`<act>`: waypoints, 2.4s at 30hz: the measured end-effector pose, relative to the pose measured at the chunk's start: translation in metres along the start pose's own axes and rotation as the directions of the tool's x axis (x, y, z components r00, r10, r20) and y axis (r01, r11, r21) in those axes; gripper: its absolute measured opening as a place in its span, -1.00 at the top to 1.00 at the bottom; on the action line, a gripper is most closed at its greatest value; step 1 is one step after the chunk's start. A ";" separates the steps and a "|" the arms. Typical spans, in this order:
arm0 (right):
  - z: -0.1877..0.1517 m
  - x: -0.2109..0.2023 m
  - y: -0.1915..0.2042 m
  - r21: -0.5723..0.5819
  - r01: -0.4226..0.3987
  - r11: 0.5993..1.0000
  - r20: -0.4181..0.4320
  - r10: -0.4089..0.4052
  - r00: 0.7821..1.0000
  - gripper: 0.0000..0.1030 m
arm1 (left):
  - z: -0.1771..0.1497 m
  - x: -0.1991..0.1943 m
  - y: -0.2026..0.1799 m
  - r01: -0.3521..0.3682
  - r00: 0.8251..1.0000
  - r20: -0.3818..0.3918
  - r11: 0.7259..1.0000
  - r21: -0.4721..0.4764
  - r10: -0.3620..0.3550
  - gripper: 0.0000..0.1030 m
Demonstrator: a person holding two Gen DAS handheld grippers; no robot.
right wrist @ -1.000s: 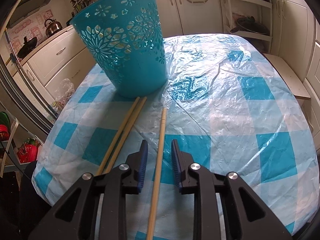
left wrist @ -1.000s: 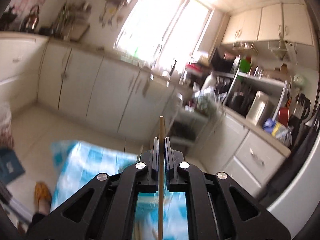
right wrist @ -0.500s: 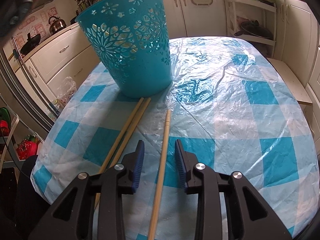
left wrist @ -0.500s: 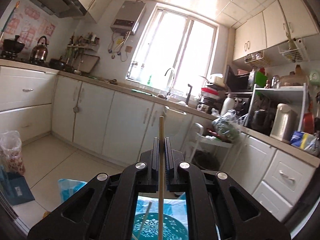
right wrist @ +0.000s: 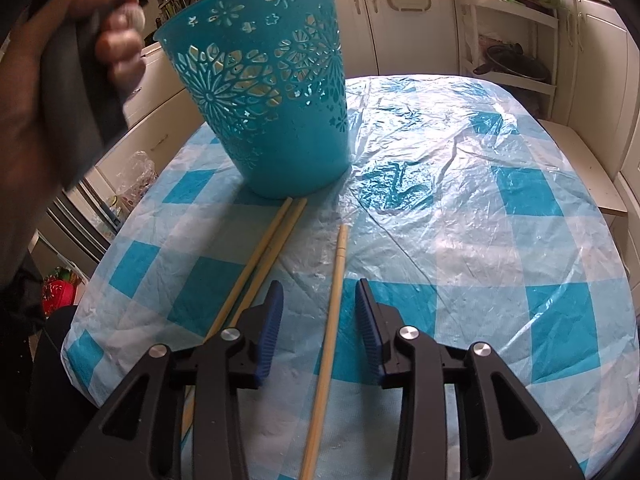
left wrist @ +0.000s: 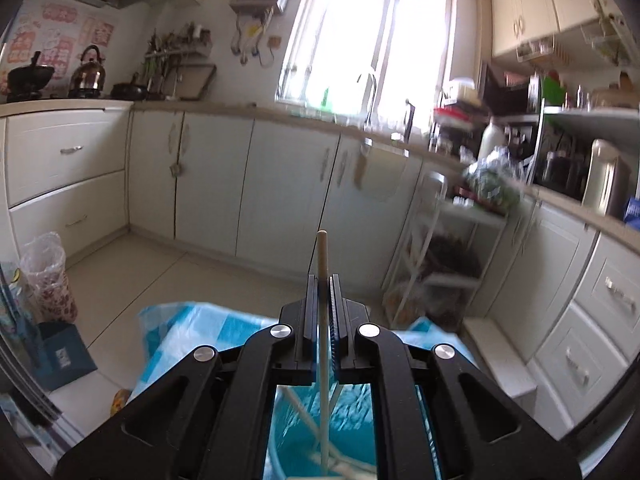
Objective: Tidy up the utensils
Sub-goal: 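Lift the chopstick with the left tool into the basket and release it, then lower the right tool to a loose chopstick and grasp it, then lift the chopstick with the right tool over the basket and drop it in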
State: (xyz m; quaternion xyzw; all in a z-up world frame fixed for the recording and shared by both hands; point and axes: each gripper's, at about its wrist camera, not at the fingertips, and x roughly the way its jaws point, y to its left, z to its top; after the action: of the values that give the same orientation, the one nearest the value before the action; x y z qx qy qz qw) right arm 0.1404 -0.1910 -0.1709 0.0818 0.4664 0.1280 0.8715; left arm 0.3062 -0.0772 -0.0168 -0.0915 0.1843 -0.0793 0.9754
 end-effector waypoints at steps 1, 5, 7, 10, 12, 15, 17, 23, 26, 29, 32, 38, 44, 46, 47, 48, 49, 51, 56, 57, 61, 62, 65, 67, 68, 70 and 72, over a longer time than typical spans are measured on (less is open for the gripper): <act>0.000 0.000 0.000 0.000 0.000 1.000 0.000 0.000 1.000 0.27 | -0.004 0.001 0.001 -0.002 1.000 -0.018 1.000 0.009 0.002 0.90; 0.000 0.000 0.001 -0.004 0.004 1.000 0.002 -0.004 1.000 0.27 | -0.014 -0.001 0.008 -0.004 0.997 -0.076 1.000 0.023 0.005 0.74; -0.001 0.000 0.001 -0.006 0.008 1.000 0.005 -0.008 1.000 0.28 | -0.016 -0.010 0.015 -0.014 0.997 -0.074 1.000 0.018 0.016 0.37; -0.002 0.000 0.003 -0.011 0.014 1.000 0.008 -0.014 1.000 0.27 | -0.016 -0.031 0.031 -0.041 0.998 -0.053 0.999 0.001 0.041 -0.03; -0.002 -0.001 0.003 -0.008 0.015 1.000 0.011 -0.015 1.000 0.28 | -0.017 -0.047 0.044 -0.052 0.998 -0.041 0.998 -0.017 0.051 -0.18; -0.003 -0.002 0.003 -0.007 0.032 0.999 0.017 -0.032 0.999 0.28 | -0.025 -0.074 0.070 -0.094 0.995 -0.029 0.994 -0.063 0.093 -0.47; -0.004 -0.003 0.004 -0.016 0.053 0.998 0.021 -0.053 0.998 0.28 | -0.035 -0.084 0.087 -0.121 0.992 -0.043 0.988 -0.091 0.117 -0.55; -0.007 -0.001 0.014 -0.079 0.126 0.989 0.033 -0.124 0.992 0.28 | -0.105 -0.067 0.129 -0.196 0.943 -0.292 0.975 -0.108 0.157 -0.57; -0.009 0.000 0.021 -0.127 0.180 0.976 0.032 -0.177 0.984 0.41 | -0.126 -0.055 0.132 -0.206 0.920 -0.358 0.974 -0.099 0.158 -0.57; -0.006 -0.001 0.020 -0.101 0.170 0.980 0.000 -0.171 0.985 0.57 | -0.141 -0.046 0.129 -0.193 0.907 -0.392 0.979 -0.062 0.154 -0.57; 0.000 0.001 0.014 -0.053 0.153 0.987 -0.028 -0.155 0.987 0.51 | -0.147 -0.039 0.123 -0.169 0.894 -0.426 0.985 -0.037 0.137 -0.58; 0.012 0.013 0.016 -0.092 0.196 0.976 -0.020 -0.198 0.980 0.40 | -0.150 -0.027 0.114 -0.138 0.878 -0.461 0.990 0.008 0.126 -0.62; 0.014 0.012 0.012 -0.092 0.176 0.980 -0.063 -0.183 0.981 0.85 | -0.151 -0.027 0.113 -0.132 0.878 -0.464 0.991 -0.002 0.116 -0.63; 0.012 0.011 0.014 -0.145 0.192 0.971 -0.059 -0.203 0.977 0.83 | -0.153 -0.024 0.114 -0.133 0.873 -0.475 0.991 -0.003 0.115 -0.63; 0.011 0.012 0.019 -0.186 0.208 0.960 -0.054 -0.221 0.974 0.83 | -0.153 -0.024 0.114 -0.133 0.872 -0.476 0.991 -0.004 0.115 -0.63; 0.011 0.012 0.021 -0.210 0.217 0.953 -0.052 -0.233 0.971 0.83 | -0.153 -0.024 0.114 -0.134 0.872 -0.475 0.991 -0.005 0.115 -0.63; 0.011 0.013 0.023 -0.226 0.223 0.948 -0.052 -0.240 0.969 0.83 | -0.153 -0.025 0.113 -0.134 0.873 -0.474 0.991 -0.003 0.117 -0.63; 0.013 0.011 0.016 -0.176 0.189 0.966 -0.073 -0.204 0.976 0.86 | -0.153 -0.025 0.113 -0.136 0.873 -0.473 0.991 -0.001 0.119 -0.63; 0.009 0.007 0.010 -0.148 0.188 0.971 -0.075 -0.200 0.977 0.88 | -0.154 -0.026 0.110 -0.139 0.876 -0.466 0.990 0.009 0.128 -0.63; 0.009 0.008 0.014 -0.182 0.201 0.963 -0.072 -0.217 0.974 0.88 | -0.154 -0.026 0.109 -0.139 0.876 -0.465 0.990 0.015 0.130 -0.63; 0.012 0.008 0.007 -0.141 0.159 0.977 -0.096 -0.174 0.980 0.88 | -0.153 -0.027 0.107 -0.135 0.876 -0.464 0.991 0.025 0.131 -0.63; 0.013 0.006 0.001 -0.092 0.132 0.987 -0.105 -0.141 0.984 0.88 | -0.153 -0.027 0.107 -0.135 0.876 -0.465 0.991 0.024 0.130 -0.63; 0.013 -0.003 -0.018 0.068 0.018 0.998 -0.109 -0.010 0.994 0.88 | -0.153 -0.027 0.108 -0.133 0.875 -0.468 0.991 0.021 0.127 -0.63; 0.012 -0.014 -0.023 0.135 -0.056 0.989 -0.085 0.068 0.994 0.88 | -0.154 -0.027 0.108 -0.131 0.874 -0.469 0.991 0.021 0.126 -0.63; 0.011 -0.022 -0.025 0.163 -0.101 0.981 -0.064 0.113 0.992 0.88 | -0.154 -0.027 0.108 -0.131 0.874 -0.468 0.991 0.022 0.126 -0.63; 0.014 -0.036 -0.023 0.181 -0.164 0.970 -0.024 0.171 0.985 0.88 | -0.154 -0.026 0.108 -0.132 0.874 -0.469 0.991 0.021 0.126 -0.63; 0.021 -0.055 -0.016 0.180 -0.234 0.956 0.026 0.233 0.972 0.88 | -0.154 -0.026 0.108 -0.132 0.873 -0.470 0.991 0.021 0.126 -0.63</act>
State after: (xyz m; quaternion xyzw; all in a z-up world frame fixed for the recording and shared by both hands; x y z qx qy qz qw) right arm 0.1312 -0.2232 -0.1204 0.2155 0.4614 0.1866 0.8402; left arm 0.2376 0.0099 -0.1710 -0.0630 0.4216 -0.0329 0.9040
